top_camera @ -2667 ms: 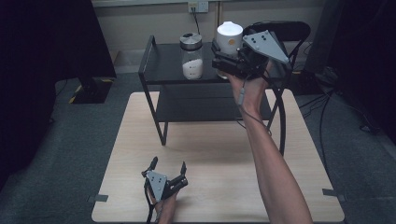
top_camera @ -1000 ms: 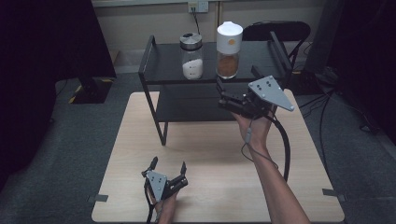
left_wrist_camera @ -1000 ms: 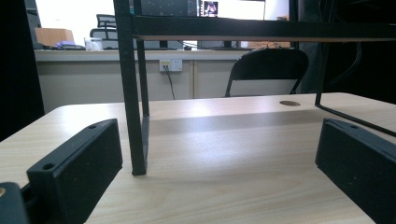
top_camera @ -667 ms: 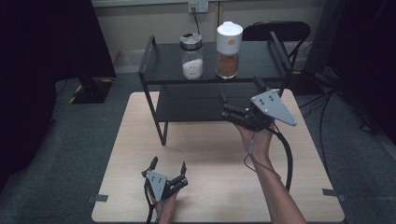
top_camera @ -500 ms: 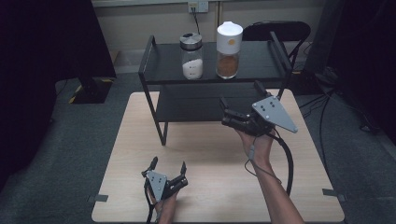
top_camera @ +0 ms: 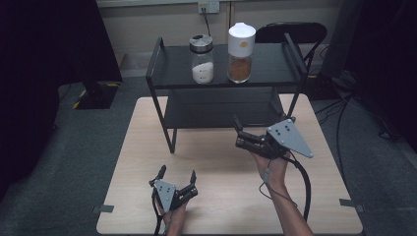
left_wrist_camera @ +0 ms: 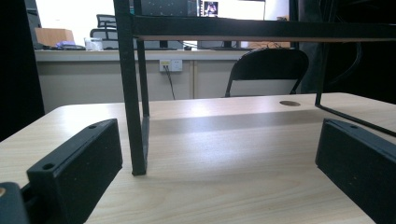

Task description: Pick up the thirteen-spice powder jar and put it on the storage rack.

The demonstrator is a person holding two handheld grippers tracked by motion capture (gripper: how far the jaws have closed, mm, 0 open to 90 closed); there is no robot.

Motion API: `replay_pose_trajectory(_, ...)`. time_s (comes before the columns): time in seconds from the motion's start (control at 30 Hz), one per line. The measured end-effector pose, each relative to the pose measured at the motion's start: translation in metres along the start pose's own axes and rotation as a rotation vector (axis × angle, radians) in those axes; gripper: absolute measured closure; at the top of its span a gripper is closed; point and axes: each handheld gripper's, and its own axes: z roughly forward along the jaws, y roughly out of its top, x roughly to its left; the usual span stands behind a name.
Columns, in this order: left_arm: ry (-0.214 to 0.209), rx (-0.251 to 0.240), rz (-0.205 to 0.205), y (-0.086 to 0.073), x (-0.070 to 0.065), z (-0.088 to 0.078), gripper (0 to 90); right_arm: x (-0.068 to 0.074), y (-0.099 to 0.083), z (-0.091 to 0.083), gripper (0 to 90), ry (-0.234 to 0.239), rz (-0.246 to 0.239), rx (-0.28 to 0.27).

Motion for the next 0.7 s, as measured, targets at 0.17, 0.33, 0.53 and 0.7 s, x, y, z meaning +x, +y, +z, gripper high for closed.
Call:
replay_pose_trajectory(0.17,0.000,-0.001,-0.001,0.000,0.000,0.000,0.1,-0.002,-0.007,-0.007,0.0,-0.005,0.003,0.006)
replay_pose_trajectory(0.33,0.000,0.000,0.000,0.000,0.000,0.000,0.2,-0.004,-0.012,-0.015,0.0,-0.014,0.006,0.003)
replay_pose_trajectory(0.53,0.000,0.000,0.000,0.000,0.000,0.000,0.2,-0.006,-0.015,-0.022,0.0,-0.021,0.004,0.000)
replay_pose_trajectory(0.7,0.000,0.000,-0.001,0.000,0.000,0.000,0.1,-0.005,-0.020,-0.031,0.0,-0.022,0.009,0.004)
